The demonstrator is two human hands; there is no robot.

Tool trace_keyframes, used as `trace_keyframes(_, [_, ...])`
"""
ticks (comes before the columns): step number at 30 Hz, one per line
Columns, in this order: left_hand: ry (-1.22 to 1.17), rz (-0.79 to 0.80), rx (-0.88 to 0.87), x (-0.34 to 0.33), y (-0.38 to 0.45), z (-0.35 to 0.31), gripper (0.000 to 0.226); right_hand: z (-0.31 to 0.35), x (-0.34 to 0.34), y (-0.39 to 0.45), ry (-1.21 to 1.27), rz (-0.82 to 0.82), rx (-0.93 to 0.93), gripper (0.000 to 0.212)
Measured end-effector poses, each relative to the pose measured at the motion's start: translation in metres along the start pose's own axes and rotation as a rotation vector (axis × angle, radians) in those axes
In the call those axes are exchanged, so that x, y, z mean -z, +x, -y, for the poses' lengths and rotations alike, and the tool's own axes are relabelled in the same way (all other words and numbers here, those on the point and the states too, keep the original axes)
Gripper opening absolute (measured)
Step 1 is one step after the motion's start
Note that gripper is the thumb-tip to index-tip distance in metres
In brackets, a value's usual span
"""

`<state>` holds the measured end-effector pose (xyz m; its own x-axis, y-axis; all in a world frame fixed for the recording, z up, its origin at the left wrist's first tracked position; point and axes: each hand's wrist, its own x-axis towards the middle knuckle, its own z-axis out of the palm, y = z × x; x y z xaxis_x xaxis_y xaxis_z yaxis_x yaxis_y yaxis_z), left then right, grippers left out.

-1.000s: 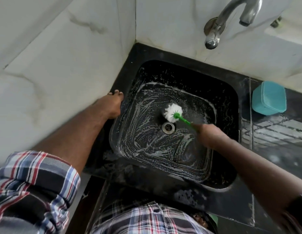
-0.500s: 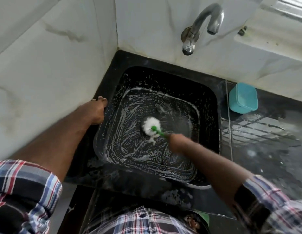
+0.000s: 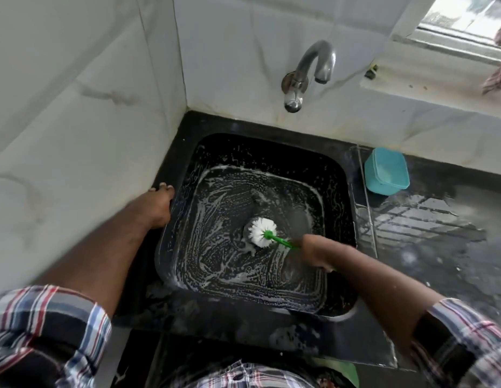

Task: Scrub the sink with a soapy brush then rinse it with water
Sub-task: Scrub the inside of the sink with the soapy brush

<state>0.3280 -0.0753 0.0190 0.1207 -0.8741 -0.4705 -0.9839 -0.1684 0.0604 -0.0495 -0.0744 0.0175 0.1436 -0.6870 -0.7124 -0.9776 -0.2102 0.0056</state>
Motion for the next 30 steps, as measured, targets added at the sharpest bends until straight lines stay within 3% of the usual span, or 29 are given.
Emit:
trace_keyframes(5, [-0.002,0.001,-0.002,0.004,-0.002,-0.001,0.080,0.048,-0.009,0.000,0.125,0.031,0.007,0.038])
trace_keyframes(9, [-0.005,-0.001,-0.004,0.004,-0.002,-0.001,0.080,0.008,0.013,-0.019,0.199,0.083,-0.056,0.012])
trace_keyframes(14, [0.000,0.014,0.004,0.004,0.000,-0.001,0.084,0.010,0.017,-0.029,0.221,0.039,-0.006,0.057])
trace_keyframes(17, [-0.002,0.009,-0.010,0.001,0.004,0.001,0.084,-0.001,0.015,-0.037,-0.088,-0.175,-0.015,0.045])
trace_keyframes(19, [-0.007,0.002,-0.012,-0.001,0.007,0.003,0.084,-0.007,0.008,-0.042,-0.091,-0.228,-0.056,0.036])
trace_keyframes(24, [-0.004,0.009,-0.008,-0.003,0.011,0.004,0.083,0.021,-0.017,-0.052,-0.077,0.044,0.042,0.029])
trace_keyframes(27, [0.000,0.011,-0.001,-0.004,0.014,0.006,0.084,0.024,-0.009,-0.042,-0.017,-0.008,0.107,0.038])
trace_keyframes(30, [-0.012,0.007,0.001,-0.005,0.014,0.007,0.085,0.022,-0.008,-0.029,0.080,-0.100,0.008,0.062])
